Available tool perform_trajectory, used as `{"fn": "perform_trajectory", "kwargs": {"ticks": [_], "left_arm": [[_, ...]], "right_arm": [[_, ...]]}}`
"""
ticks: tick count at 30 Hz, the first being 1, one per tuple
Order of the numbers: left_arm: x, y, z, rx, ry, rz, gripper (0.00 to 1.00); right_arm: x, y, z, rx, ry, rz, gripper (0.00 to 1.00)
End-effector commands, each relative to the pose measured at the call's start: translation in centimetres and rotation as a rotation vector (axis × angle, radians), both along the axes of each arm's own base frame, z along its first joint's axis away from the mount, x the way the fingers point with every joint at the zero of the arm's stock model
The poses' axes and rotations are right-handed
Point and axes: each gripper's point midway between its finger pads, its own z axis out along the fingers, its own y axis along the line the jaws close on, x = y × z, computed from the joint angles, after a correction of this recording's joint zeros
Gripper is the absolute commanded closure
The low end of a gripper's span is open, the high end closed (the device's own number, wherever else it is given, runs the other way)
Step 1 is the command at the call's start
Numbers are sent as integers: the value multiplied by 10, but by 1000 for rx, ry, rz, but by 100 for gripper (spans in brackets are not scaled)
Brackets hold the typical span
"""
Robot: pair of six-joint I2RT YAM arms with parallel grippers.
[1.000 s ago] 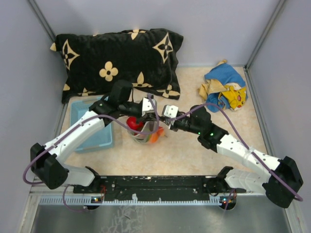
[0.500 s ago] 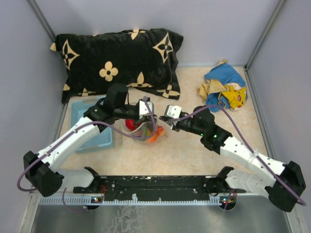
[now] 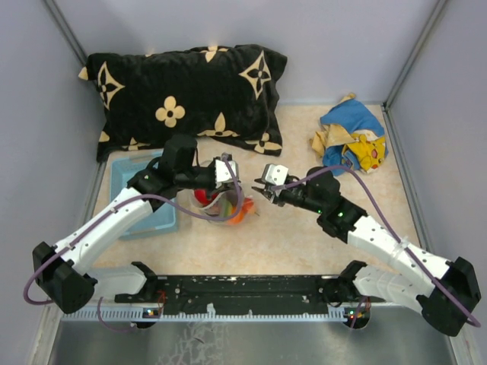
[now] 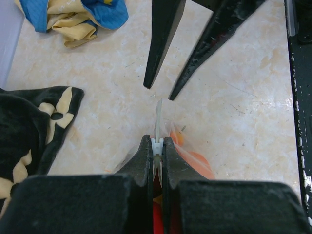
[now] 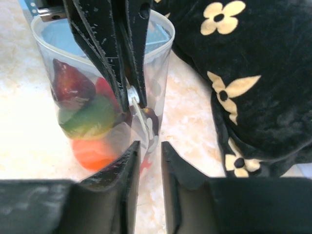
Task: Place the food in the zip-top bag and seal the zipper
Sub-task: Zip the zipper food storage bag at the center of the board.
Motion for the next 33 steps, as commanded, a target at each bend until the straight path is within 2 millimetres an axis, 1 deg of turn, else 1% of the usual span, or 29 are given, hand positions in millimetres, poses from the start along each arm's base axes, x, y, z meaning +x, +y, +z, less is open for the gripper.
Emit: {"fn": "perform_trajectory", "kwargs": {"ticks": [1, 3, 5, 9, 14, 16, 18, 20, 21, 22, 23, 28, 33], "left_arm": [[-2, 2, 8, -24, -10, -1, 100], [-4, 0, 10, -30, -5, -10, 100], [-6, -1, 11, -37, 0, -20, 100], [-9, -1, 13, -46, -1, -31, 100], [-11, -3, 13, -50, 9, -45, 100], [-11, -3, 13, -52, 11, -48, 100], [-12, -3, 12, -51, 14, -47, 100], [-12, -2, 13, -50, 14, -44, 100], [-12, -2, 12, -48, 13, -43, 100], [-11, -2, 13, -48, 12, -39, 100], [-11, -1, 13, -47, 9, -35, 100], [-8, 3, 15, -44, -6, -5, 99], [-2, 9, 19, -38, -42, 45, 98]], "right_arm": [[-10, 10, 18, 51, -25, 91, 66], [-15, 15, 20, 53, -29, 137, 56], [-15, 19, 21, 58, -35, 156, 52], [-7, 26, 19, 49, -41, 155, 50], [2, 38, 21, 59, -53, 172, 51], [4, 41, 23, 63, -53, 175, 55], [9, 41, 25, 71, -55, 156, 64], [10, 40, 27, 80, -64, 142, 77], [11, 39, 28, 83, -65, 134, 88], [11, 37, 28, 83, -66, 124, 96], [12, 34, 29, 85, -69, 112, 100], [15, 22, 24, 62, -45, 43, 100], [25, 0, 21, 71, -22, -100, 100]]}}
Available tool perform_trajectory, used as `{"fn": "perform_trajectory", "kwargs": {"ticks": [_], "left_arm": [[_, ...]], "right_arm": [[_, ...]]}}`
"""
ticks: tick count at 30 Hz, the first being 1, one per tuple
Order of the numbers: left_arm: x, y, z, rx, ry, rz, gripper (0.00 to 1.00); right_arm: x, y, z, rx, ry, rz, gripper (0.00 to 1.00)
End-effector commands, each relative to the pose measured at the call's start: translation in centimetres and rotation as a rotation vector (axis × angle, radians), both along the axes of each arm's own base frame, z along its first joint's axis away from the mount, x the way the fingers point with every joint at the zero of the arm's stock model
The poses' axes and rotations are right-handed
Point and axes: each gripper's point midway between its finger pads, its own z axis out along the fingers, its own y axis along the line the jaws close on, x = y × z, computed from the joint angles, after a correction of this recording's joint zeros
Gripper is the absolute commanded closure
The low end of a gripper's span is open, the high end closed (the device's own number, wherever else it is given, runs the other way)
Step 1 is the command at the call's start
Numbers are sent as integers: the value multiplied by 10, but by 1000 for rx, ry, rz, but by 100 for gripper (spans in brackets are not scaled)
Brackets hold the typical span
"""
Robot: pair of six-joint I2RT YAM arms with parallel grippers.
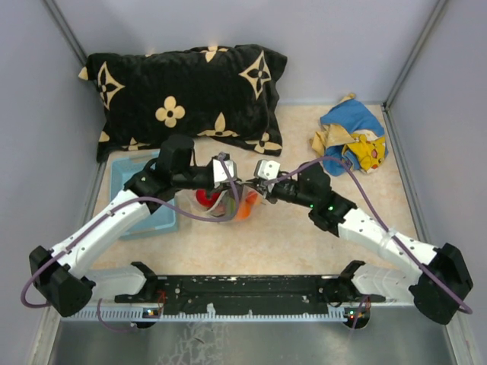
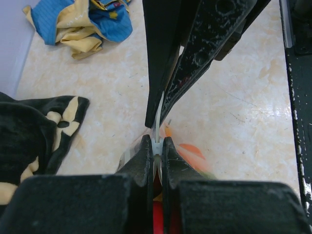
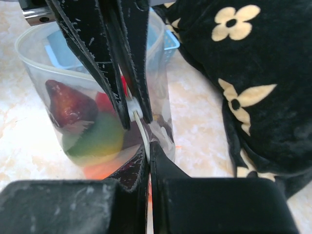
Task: Place the food in the zip-top bag and seal the zipper
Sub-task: Zip the zipper food storage bag at the center of the board.
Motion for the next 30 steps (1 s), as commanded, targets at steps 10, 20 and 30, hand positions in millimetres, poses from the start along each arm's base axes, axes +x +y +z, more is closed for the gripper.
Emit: {"fn": "perform_trajectory", "kwargs": {"ticks": [10, 20, 30], "left_arm": [[8, 15, 8, -1, -45, 97, 96], [-3, 4, 10, -31, -1, 26, 96], [-8, -2, 9, -42, 31, -11, 95]], "right_arm": [[14, -40, 27, 68, -26, -208, 100], [-15, -13, 36, 63, -44, 34, 58], [-10, 8, 54, 96, -71, 110, 58]]}}
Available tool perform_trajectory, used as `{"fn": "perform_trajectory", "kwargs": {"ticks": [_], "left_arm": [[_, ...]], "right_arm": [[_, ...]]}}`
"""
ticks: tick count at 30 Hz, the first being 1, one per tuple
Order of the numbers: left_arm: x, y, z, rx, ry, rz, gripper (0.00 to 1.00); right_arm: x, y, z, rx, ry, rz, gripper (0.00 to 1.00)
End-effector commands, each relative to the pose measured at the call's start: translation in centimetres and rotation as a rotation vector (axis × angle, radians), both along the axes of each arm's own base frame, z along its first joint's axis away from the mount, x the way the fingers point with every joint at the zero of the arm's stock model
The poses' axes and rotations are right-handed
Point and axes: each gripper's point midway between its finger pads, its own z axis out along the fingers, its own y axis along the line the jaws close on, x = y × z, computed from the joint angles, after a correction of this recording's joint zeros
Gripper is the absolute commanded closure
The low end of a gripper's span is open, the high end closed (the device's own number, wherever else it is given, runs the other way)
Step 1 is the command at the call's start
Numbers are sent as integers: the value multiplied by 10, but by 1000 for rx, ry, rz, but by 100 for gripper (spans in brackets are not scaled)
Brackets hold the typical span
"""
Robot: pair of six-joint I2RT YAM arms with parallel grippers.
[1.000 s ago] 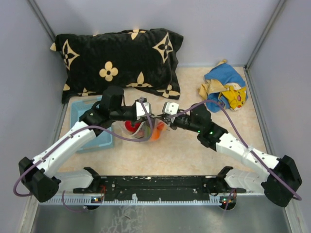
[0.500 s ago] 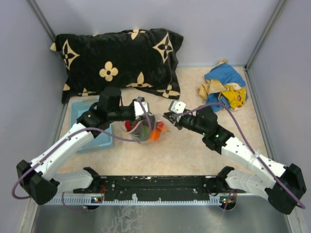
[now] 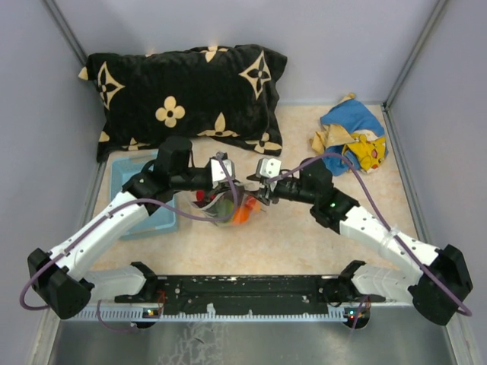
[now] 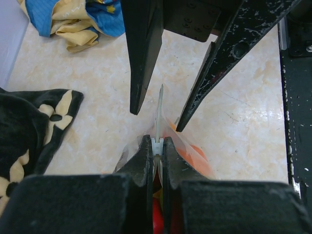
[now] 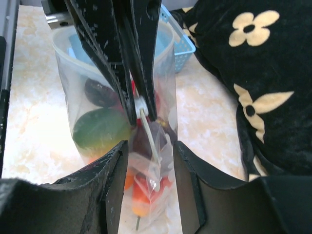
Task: Place the food in the zip-top bag and seal the zipper
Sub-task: Zip the zipper food storage bag at the center of the board.
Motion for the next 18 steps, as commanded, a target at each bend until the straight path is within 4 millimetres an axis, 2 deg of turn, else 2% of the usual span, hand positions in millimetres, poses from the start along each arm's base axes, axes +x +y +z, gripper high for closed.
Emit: {"fn": "perform_trajectory", "kwargs": {"ticks": [1, 3, 7, 14, 18], "left_arm": [[-4, -6, 8, -31, 10, -40, 95], [-5, -6, 8, -32, 13, -42, 95], [-4, -5, 9, -31, 8, -34, 94], [7, 2, 12, -18, -17, 47, 91], [14, 6, 14, -16, -20, 101, 86]], "right_arm": [[3, 13, 49, 93, -107, 54, 59], [5, 14, 50, 95, -109, 50, 67], [12, 10, 50, 96, -105, 2, 100], [30, -17, 49, 90, -87, -202, 100], [40, -32, 44, 87, -65, -313, 100]]}}
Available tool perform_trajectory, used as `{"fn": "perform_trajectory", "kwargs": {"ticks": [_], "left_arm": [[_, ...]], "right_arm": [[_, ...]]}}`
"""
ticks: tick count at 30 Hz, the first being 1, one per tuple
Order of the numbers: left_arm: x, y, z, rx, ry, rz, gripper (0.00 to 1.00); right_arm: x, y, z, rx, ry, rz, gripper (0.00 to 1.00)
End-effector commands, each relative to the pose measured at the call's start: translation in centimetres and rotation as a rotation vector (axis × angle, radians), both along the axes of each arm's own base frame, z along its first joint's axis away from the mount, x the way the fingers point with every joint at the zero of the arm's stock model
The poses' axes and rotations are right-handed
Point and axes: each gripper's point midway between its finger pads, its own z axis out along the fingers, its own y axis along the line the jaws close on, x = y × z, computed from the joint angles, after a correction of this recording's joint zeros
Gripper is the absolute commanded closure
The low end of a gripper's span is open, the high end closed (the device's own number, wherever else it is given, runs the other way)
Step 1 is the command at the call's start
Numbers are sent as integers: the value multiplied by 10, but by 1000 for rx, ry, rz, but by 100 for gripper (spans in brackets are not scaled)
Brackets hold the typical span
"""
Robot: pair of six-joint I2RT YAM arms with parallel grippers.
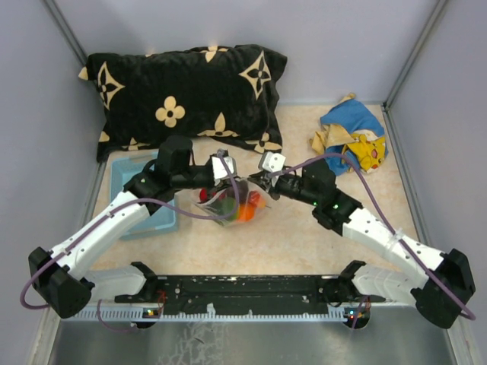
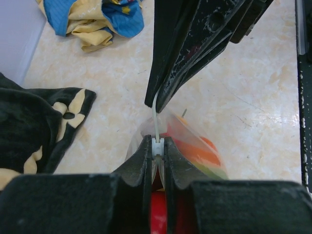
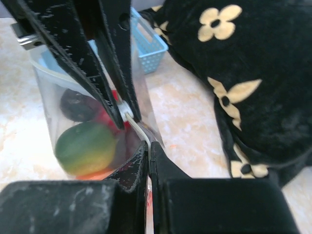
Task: Place the food in the zip-top bag and seal the zipper
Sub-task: Zip the zipper food storage bag at the center of the board.
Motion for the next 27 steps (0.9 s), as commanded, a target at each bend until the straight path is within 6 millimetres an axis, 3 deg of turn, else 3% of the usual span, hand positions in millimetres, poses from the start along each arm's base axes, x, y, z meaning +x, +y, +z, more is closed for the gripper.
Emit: {"fn": "perform_trajectory", "kwargs": {"ticks": [1, 6, 15, 17, 21, 23, 24, 27], "left_arm": [[7, 9, 13, -7, -9, 81, 85], [12, 13, 12, 4, -17, 119, 84], [18, 23, 13, 24, -49, 179, 83], [18, 24, 16, 19, -56, 177, 84], [11, 17, 16, 6, -38, 129, 86], [7, 13, 15, -1, -23, 98, 87], [7, 12, 14, -2, -18, 95, 87], [5, 9, 13, -6, -1, 76, 88]], "right_arm": [[28, -32, 27, 52, -50, -241, 100], [33, -42, 18, 43, -25, -306, 100], [46, -77, 24, 83, -31, -510, 100], [42, -75, 23, 69, -34, -488, 100], [23, -52, 25, 40, -48, -304, 100], [12, -39, 27, 21, -53, -200, 71], [7, -34, 28, 12, -54, -153, 62], [-4, -21, 32, -9, -58, -49, 53]]}}
